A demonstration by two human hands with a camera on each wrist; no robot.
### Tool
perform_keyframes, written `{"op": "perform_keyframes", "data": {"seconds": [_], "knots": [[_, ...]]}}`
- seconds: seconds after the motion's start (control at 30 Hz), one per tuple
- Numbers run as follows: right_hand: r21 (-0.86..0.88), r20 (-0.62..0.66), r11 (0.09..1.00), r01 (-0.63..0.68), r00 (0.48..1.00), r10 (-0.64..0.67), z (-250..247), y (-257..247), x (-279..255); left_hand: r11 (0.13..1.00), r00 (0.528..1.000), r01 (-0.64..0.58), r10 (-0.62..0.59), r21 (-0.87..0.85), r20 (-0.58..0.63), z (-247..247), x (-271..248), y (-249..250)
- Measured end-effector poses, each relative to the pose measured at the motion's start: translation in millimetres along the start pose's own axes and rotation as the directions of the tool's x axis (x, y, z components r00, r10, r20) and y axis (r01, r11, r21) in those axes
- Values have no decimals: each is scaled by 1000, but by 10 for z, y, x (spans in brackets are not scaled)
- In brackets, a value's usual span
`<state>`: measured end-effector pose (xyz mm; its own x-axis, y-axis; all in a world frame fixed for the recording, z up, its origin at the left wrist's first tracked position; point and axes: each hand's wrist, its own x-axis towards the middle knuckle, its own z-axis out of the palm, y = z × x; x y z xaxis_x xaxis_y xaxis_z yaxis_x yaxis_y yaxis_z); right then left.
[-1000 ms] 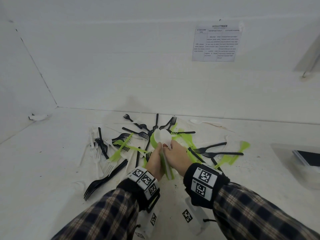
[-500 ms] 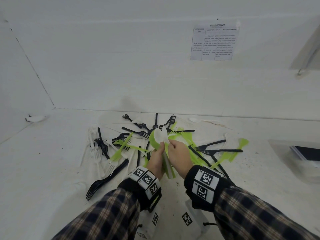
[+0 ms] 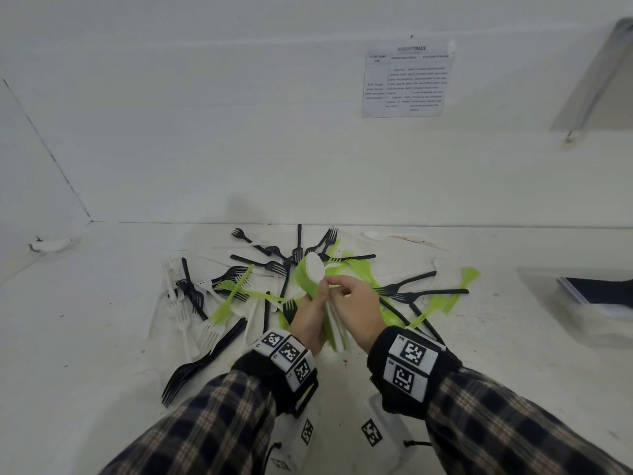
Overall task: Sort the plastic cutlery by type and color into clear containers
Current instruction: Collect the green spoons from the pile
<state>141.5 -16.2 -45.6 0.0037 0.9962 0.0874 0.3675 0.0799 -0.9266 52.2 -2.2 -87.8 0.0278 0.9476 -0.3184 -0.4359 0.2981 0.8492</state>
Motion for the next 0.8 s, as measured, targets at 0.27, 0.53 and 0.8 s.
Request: {"op": "perform_keyframes", "data": {"seconds": [0.27,0.53,0.8], "knots": [[200,90,967,-158,986,142,-336,122,190,997,996,75,-74,-7,53,325,120,-18],[154,103,972,-176,982,162,-646,215,441,995,994,93,-91,-20,58,775,276,14],[251,222,923,-294,945,240,-865,301,746,988,991,130,-127,84,-42,1062,540,48]]}}
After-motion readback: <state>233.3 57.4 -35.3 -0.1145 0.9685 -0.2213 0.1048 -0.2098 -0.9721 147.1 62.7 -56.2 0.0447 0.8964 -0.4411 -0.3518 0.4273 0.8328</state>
